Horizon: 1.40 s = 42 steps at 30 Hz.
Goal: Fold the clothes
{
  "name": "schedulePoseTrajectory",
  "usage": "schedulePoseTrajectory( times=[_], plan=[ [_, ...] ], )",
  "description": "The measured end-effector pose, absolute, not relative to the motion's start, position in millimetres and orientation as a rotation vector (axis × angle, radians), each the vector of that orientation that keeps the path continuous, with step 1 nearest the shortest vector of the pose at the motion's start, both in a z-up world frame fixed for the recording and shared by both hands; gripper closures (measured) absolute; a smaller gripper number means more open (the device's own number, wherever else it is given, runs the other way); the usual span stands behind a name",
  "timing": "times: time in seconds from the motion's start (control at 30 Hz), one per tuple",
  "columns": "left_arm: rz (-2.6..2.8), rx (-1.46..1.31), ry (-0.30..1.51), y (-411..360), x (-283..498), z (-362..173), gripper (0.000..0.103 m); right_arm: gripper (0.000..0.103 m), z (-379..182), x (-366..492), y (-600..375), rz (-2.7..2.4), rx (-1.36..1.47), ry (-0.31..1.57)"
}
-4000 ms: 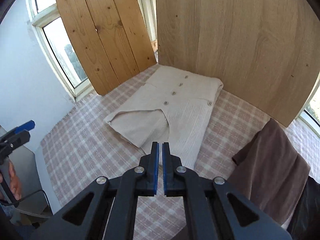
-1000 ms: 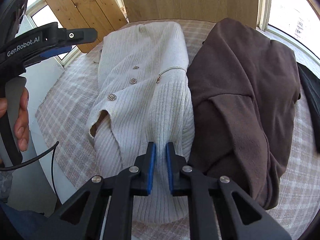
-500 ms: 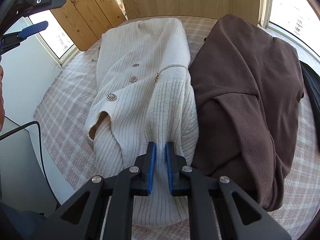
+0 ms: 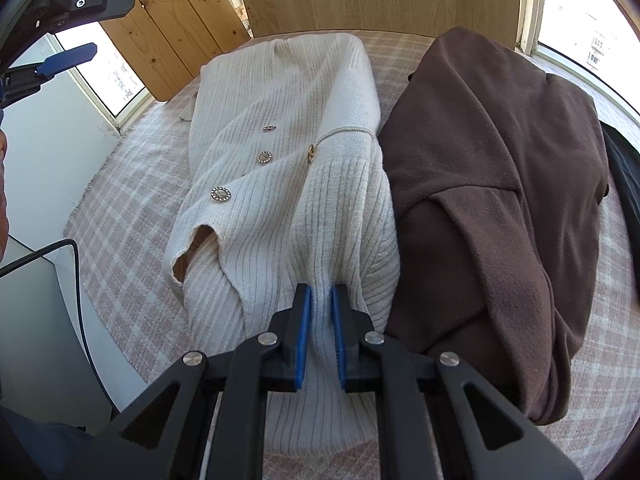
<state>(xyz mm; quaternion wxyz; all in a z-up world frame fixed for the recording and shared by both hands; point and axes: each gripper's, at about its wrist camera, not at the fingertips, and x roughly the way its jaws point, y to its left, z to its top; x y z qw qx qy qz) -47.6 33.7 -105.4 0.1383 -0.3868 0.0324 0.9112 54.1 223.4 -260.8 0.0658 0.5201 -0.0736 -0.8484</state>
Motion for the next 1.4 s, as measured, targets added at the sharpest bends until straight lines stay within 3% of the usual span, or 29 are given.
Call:
schedulePoseTrajectory(
  times=[0.3, 0.5, 1.0, 1.2, 1.4],
  plan=[
    [2.626, -1.143, 0.099, 36, -52, -116, 0.016, 0.089, -266, 55, 224, -2.547, 1.542, -0.211],
    [2.621, -1.203, 0.106, 27, -57, -138, 0.016, 0.096, -258, 57, 233, -2.532, 1.459, -0.355],
    [2.594, -1.422, 0.080, 0, -50, -213, 0.016, 0.097, -149, 60, 225, -2.512, 0.966, -0.524],
    [2.598, -1.374, 0.110, 10, -45, -189, 0.016, 0.097, -158, 63, 258, -2.623, 1.068, -0.479],
    [2.640, -1.242, 0.116, 13, -41, -127, 0.016, 0.093, -214, 61, 277, -2.628, 1.444, -0.391]
  ],
)
